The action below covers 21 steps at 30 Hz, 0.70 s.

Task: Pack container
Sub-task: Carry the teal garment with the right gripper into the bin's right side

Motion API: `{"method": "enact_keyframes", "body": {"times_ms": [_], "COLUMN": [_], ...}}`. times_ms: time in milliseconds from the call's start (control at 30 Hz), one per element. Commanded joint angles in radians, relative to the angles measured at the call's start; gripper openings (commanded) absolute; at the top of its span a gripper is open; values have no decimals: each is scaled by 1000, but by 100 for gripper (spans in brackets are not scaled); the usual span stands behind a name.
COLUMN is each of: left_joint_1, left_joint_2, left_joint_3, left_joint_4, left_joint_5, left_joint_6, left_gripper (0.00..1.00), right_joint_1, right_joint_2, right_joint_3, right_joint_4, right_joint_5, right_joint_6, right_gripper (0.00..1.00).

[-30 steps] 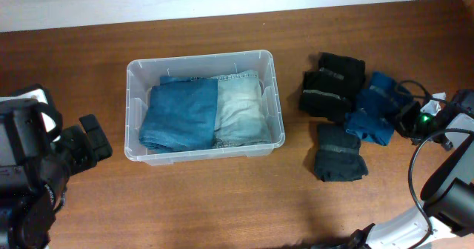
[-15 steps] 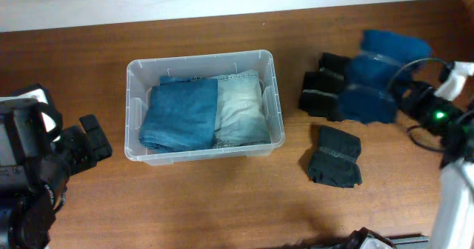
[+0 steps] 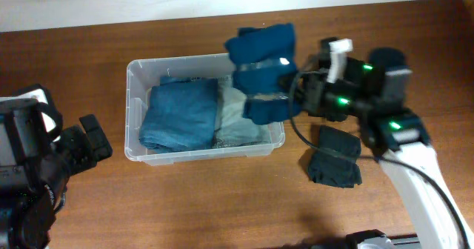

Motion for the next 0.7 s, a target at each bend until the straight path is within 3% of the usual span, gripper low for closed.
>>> {"method": "enact_keyframes", "body": {"times_ms": [0, 233, 333, 467, 533, 600, 667], "left_joint_1": [4, 4, 4, 4, 4, 4, 4], "left_joint_2": [0, 0, 0, 0, 0, 0, 0], "left_joint_3": [5, 5, 5, 5, 5, 5, 5], "left_joint_4": [-2, -2, -2, -2, -2, -2, -2], "left_joint_5": [3, 3, 3, 3, 3, 3, 4], "left_joint_6": [8, 8, 8, 8, 8, 8, 8], "left_gripper": [100, 100, 100, 100, 100, 100, 100], "right_joint_1": [71, 178, 207, 238, 248, 246, 240], "right_joint_2": [109, 325, 357, 361, 361, 361, 360], "right_joint_3": [10, 10, 10, 10, 10, 10, 12], "right_joint_4": [99, 288, 271, 127, 76, 45, 50], "right_joint_5": [114, 226, 288, 402, 455, 501, 499], "right_joint_6": [145, 420, 458, 459, 458, 444, 413], "right_gripper": [5, 5, 5, 6, 15, 37, 42]}}
